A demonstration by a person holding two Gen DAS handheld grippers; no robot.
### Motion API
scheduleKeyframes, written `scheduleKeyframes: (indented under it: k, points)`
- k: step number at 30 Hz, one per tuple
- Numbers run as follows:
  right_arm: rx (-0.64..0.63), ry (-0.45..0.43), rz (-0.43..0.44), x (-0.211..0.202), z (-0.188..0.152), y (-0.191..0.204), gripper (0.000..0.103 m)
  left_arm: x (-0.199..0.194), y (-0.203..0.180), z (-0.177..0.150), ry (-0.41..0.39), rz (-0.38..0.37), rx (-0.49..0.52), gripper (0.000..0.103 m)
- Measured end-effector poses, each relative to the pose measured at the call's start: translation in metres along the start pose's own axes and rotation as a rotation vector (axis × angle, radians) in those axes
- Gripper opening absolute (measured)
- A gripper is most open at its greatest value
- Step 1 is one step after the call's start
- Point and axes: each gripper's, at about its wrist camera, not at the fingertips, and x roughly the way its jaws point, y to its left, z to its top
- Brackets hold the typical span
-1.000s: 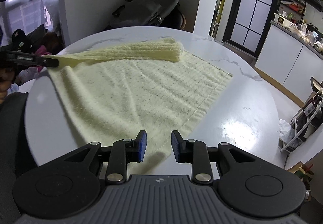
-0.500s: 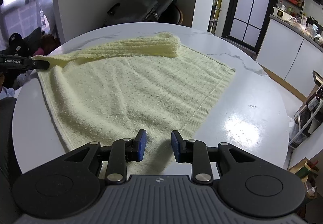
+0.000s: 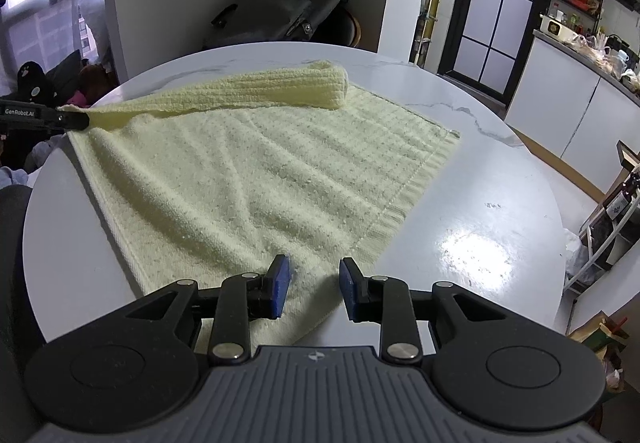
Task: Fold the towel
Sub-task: 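Move the open right gripper toward the rolled edge of the yellow towel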
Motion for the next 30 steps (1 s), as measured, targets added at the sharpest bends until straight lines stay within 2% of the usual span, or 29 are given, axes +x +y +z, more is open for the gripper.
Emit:
scheduleKeyframes:
  k: [4, 11, 21, 30]
  points:
    - [-0.005, 0.003, 0.001, -0.001, 0.000, 0.000, 0.030, -0.003, 0.003, 0.002, -0.004, 0.021, -0.010, 0.014]
    - [-0.025, 0.020, -0.003, -0.003, 0.006, 0.002, 0.031, -0.009, 0.007, 0.006, -0.021, 0.057, 0.004, 0.014]
    - [-0.077, -0.034, -0.026, 0.001, 0.051, 0.007, 0.032, -0.012, 0.008, 0.011, -0.031, 0.057, 0.035, 0.014]
    - [-0.110, -0.037, -0.009, 0.046, 0.103, 0.010, 0.033, -0.007, 0.014, 0.008, -0.017, 0.023, 0.056, 0.014]
